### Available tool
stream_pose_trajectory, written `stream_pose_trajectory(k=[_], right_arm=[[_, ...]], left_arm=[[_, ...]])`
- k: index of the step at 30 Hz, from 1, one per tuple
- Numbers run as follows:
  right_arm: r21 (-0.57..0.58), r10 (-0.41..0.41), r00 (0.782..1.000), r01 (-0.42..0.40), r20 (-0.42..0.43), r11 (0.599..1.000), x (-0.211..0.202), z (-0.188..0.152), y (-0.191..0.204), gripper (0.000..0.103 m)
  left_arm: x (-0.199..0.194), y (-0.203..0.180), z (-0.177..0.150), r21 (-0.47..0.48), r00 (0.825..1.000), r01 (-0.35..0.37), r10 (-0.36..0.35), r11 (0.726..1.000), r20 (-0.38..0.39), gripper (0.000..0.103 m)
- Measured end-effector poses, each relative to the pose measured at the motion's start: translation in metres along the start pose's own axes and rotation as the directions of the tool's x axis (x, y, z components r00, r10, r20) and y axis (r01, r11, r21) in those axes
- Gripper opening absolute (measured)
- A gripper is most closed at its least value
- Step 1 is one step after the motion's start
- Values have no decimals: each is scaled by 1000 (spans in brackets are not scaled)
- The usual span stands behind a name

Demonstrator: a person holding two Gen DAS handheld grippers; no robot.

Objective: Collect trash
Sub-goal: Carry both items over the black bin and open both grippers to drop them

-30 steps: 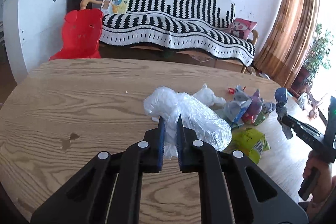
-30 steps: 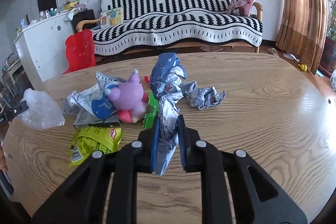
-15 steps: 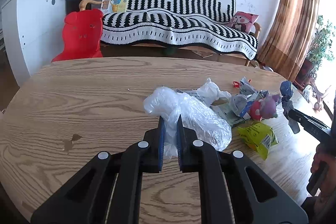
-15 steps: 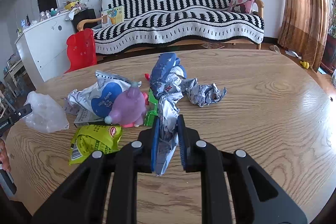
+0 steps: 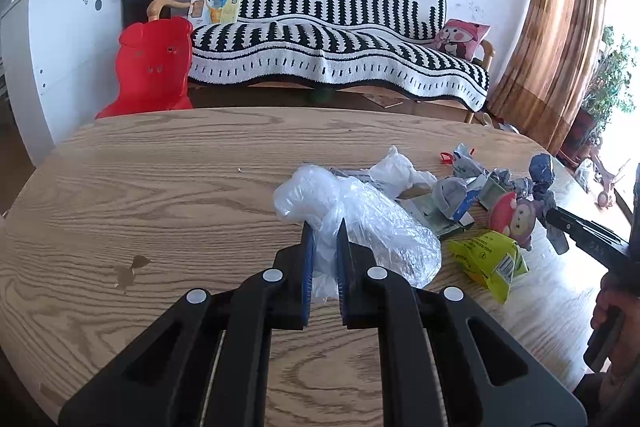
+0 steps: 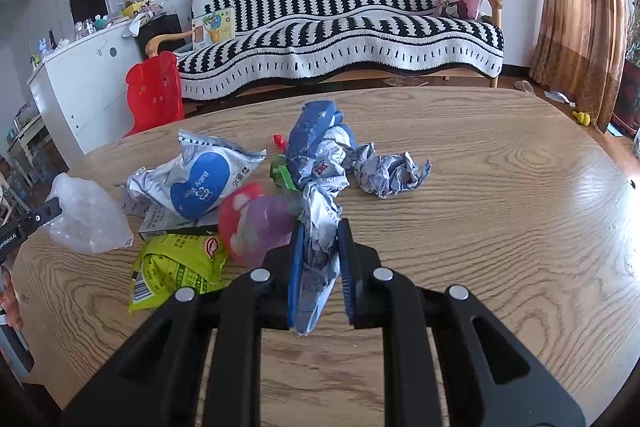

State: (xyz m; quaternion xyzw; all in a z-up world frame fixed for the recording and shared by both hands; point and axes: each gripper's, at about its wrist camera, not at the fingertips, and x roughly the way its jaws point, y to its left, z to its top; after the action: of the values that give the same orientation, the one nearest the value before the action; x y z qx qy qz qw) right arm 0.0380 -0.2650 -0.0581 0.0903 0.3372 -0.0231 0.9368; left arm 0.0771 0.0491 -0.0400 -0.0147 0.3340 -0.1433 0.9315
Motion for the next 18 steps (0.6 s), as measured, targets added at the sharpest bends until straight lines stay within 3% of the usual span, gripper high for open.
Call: stream_pose_trajectory(k=[4, 10, 13, 15, 18], right_arm=[[10, 3, 1000, -3, 4, 1000, -2, -1, 0, 17], [39, 48, 996, -51, 73, 998, -29, 3, 4, 17], [106, 87, 983, -105, 159, 989, -75, 4, -17, 17], [108, 73, 981, -94, 181, 990, -107, -5, -39, 17], [144, 44, 982, -71, 183, 987, -159, -33, -90, 17]], left_arm=[[-8, -1, 3, -25, 1000, 15, -15, 1000, 24, 9], [-39, -38, 1, 0, 989, 118, -117, 993, 90, 9], [-47, -86, 4, 74, 980, 177, -183, 981, 83, 9], [-57, -124, 1, 113, 967, 241, -249, 964, 62, 9], [-74, -195, -12, 207, 938, 334, -346, 920, 24, 9]])
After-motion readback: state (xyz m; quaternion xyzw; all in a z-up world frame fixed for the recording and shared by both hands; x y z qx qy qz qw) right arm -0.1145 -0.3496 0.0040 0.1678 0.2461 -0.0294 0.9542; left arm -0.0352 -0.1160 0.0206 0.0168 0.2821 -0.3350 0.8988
